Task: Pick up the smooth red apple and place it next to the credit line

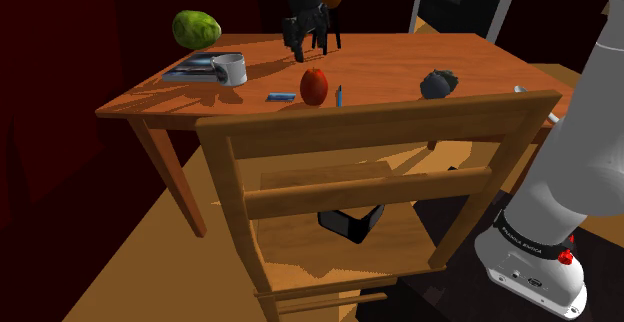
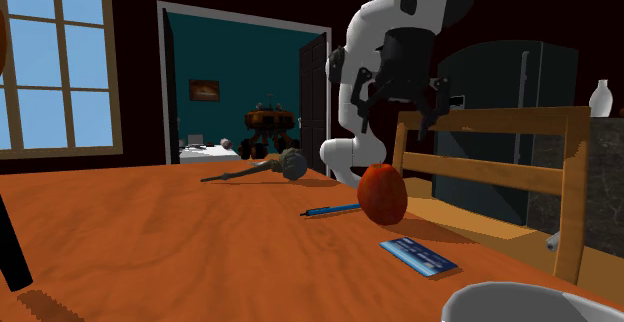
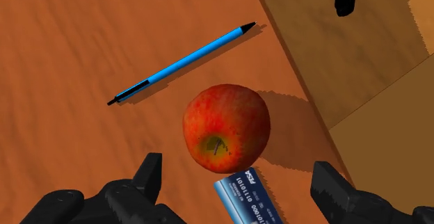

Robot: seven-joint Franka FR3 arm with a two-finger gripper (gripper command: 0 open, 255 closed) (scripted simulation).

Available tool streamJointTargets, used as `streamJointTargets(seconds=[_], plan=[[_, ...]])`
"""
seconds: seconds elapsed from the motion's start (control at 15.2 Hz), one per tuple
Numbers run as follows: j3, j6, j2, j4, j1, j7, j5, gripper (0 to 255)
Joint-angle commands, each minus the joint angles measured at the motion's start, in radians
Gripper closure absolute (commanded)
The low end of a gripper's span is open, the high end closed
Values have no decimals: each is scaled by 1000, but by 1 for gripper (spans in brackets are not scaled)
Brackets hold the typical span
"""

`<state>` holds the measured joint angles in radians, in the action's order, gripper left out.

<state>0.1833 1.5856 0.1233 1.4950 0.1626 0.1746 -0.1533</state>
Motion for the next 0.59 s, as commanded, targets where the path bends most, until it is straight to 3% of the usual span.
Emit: streamJointTargets(seconds=[0.0,0.07,0.53], plan=[[3,-64,18,-81,6,-1,-4,0],[5,-95,29,-122,9,-1,-6,0],[5,-95,29,-122,9,-1,-6,0]])
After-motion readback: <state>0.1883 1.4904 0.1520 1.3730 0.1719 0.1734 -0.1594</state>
